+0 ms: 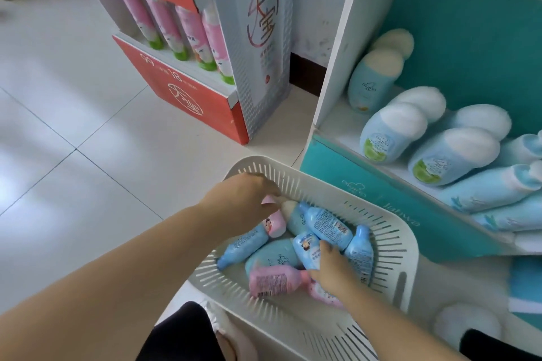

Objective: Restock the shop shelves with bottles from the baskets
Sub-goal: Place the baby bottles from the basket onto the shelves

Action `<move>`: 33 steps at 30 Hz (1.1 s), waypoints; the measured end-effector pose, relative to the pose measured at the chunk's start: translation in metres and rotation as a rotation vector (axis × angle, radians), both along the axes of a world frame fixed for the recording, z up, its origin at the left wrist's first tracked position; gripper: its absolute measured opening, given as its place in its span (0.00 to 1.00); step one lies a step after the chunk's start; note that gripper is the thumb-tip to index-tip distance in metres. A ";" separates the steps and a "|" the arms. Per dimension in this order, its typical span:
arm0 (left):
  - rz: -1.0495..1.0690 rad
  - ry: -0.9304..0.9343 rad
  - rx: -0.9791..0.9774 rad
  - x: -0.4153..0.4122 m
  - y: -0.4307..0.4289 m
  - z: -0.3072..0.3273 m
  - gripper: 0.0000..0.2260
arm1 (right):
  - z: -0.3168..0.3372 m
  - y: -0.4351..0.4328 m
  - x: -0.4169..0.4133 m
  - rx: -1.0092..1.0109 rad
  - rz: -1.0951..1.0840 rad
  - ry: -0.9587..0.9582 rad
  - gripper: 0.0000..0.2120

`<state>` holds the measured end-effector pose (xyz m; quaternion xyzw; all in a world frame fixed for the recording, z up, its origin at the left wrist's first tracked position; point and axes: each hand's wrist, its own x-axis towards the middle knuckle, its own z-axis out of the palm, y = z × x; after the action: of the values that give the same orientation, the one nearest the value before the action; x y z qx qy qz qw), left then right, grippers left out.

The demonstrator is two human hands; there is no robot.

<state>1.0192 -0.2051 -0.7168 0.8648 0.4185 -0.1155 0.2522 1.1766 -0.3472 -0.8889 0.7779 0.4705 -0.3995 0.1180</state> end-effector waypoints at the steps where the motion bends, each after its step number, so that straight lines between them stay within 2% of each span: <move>1: 0.002 0.006 -0.007 -0.004 0.000 -0.001 0.15 | -0.002 -0.002 -0.002 -0.015 0.008 -0.012 0.37; 4: 0.011 0.023 -0.025 -0.012 0.000 -0.002 0.15 | -0.008 -0.004 -0.005 0.003 0.037 -0.061 0.41; 11: -0.030 0.044 -0.029 -0.011 0.000 -0.005 0.15 | 0.006 0.011 0.000 -0.019 -0.111 0.103 0.27; 13: -0.072 0.060 -0.042 -0.007 0.000 -0.006 0.17 | 0.022 0.017 0.001 -0.030 -0.141 0.180 0.27; 19: -0.291 0.152 -0.059 0.014 -0.013 -0.002 0.28 | 0.099 0.040 0.015 0.131 -0.041 0.391 0.28; 22: -0.370 0.197 -0.002 0.027 -0.019 0.007 0.38 | 0.152 0.042 0.029 0.261 -0.005 0.445 0.37; 27: -0.302 0.024 0.191 0.056 -0.032 0.047 0.31 | 0.229 0.029 0.059 0.512 0.036 0.343 0.41; 30: -0.265 -0.112 0.287 0.073 -0.039 0.065 0.34 | 0.262 0.017 0.078 0.668 0.022 0.294 0.41; 33: -0.130 -0.292 0.309 0.088 -0.051 0.077 0.34 | 0.288 0.011 0.093 0.852 -0.025 0.246 0.41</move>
<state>1.1075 -0.2557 -0.6394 0.9258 0.3337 0.0607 0.1667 1.2700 -0.3365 -0.6010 0.7092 0.5945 -0.2607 -0.2749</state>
